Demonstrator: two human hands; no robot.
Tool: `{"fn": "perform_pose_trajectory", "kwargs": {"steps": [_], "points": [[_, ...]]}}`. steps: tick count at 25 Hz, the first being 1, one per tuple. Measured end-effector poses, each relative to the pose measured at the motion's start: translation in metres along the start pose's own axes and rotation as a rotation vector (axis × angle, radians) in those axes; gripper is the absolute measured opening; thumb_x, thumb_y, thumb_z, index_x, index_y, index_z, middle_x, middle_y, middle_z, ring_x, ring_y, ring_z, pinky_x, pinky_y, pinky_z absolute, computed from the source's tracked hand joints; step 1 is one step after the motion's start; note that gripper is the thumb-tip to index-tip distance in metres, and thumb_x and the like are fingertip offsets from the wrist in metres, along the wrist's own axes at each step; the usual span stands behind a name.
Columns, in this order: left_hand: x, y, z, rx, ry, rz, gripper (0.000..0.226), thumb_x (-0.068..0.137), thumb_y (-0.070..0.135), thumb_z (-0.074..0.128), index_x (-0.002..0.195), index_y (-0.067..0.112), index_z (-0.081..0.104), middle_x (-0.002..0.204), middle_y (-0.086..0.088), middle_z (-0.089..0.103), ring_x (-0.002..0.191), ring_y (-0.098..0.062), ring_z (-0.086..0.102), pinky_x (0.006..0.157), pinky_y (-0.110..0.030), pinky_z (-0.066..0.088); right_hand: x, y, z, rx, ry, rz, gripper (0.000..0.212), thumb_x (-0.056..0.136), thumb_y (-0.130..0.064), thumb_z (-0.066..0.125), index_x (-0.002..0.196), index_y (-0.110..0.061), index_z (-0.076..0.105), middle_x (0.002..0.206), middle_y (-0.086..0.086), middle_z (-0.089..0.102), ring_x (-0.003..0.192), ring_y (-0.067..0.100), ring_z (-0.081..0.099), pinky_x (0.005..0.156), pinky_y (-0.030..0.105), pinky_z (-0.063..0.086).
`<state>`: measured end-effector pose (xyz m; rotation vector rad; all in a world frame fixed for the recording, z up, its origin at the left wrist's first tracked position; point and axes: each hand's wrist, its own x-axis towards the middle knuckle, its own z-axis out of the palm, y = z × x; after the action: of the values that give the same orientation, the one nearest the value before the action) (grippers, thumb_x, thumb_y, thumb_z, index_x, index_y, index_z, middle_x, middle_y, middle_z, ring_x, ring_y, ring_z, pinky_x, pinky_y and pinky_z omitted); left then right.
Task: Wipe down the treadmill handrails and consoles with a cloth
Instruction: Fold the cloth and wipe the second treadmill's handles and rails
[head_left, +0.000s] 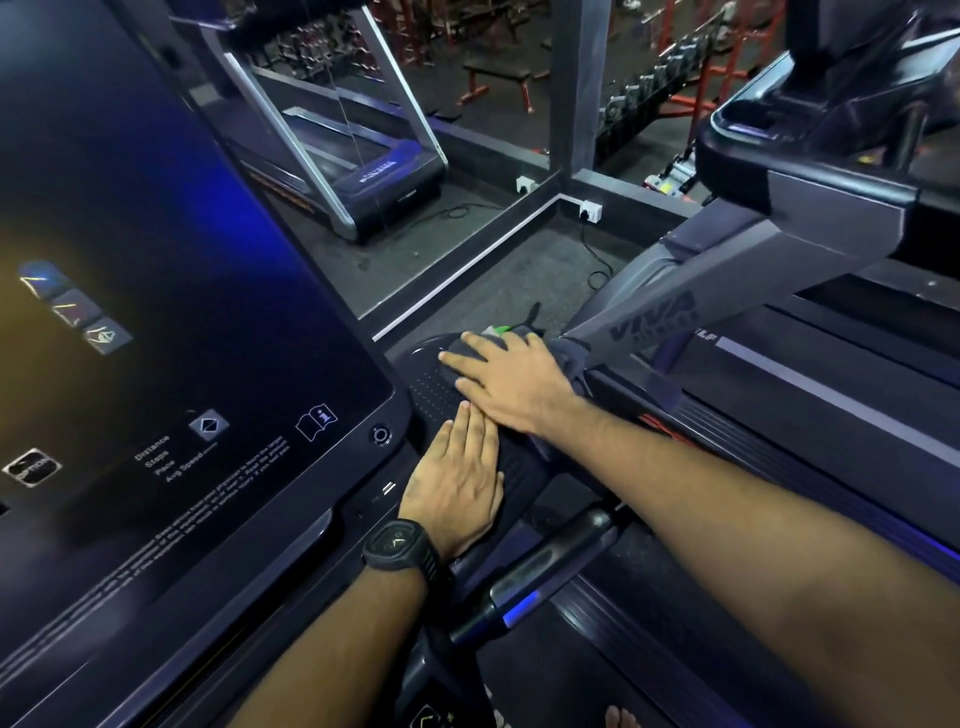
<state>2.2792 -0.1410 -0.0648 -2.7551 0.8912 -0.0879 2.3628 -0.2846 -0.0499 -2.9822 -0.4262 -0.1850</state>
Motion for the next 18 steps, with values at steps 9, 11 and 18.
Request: {"fn": "perform_pose_trajectory", "kwargs": {"steps": [9, 11, 18], "points": [[0.004, 0.003, 0.002, -0.049, 0.02, 0.054, 0.073, 0.092, 0.041, 0.039, 0.148, -0.005, 0.034, 0.154, -0.028, 0.032, 0.144, -0.037, 0.032, 0.116, -0.047, 0.033, -0.029, 0.021, -0.005, 0.034, 0.0, 0.299, 0.052, 0.103, -0.049, 0.032, 0.154, -0.043, 0.024, 0.158, 0.002, 0.035, 0.128, 0.037, 0.048, 0.098, 0.051, 0.042], [0.002, 0.004, 0.002, -0.049, 0.007, 0.059, 0.076, 0.092, 0.041, 0.039, 0.15, -0.005, 0.027, 0.156, -0.028, 0.027, 0.147, -0.037, 0.027, 0.119, -0.047, 0.028, -0.029, 0.027, -0.018, 0.111, -0.09, 0.484, 0.051, 0.103, -0.049, 0.031, 0.154, -0.043, 0.024, 0.155, 0.003, 0.039, 0.125, 0.039, 0.05, 0.099, 0.052, 0.043], [0.002, 0.004, 0.001, -0.038, -0.008, 0.076, 0.08, 0.093, 0.045, 0.037, 0.154, -0.003, 0.017, 0.16, -0.026, 0.015, 0.15, -0.036, 0.015, 0.122, -0.047, 0.018, -0.061, 0.027, -0.017, -0.05, -0.019, 0.506, 0.053, 0.103, -0.049, 0.033, 0.154, -0.04, 0.024, 0.156, 0.001, 0.039, 0.125, 0.037, 0.051, 0.096, 0.051, 0.043]]}}
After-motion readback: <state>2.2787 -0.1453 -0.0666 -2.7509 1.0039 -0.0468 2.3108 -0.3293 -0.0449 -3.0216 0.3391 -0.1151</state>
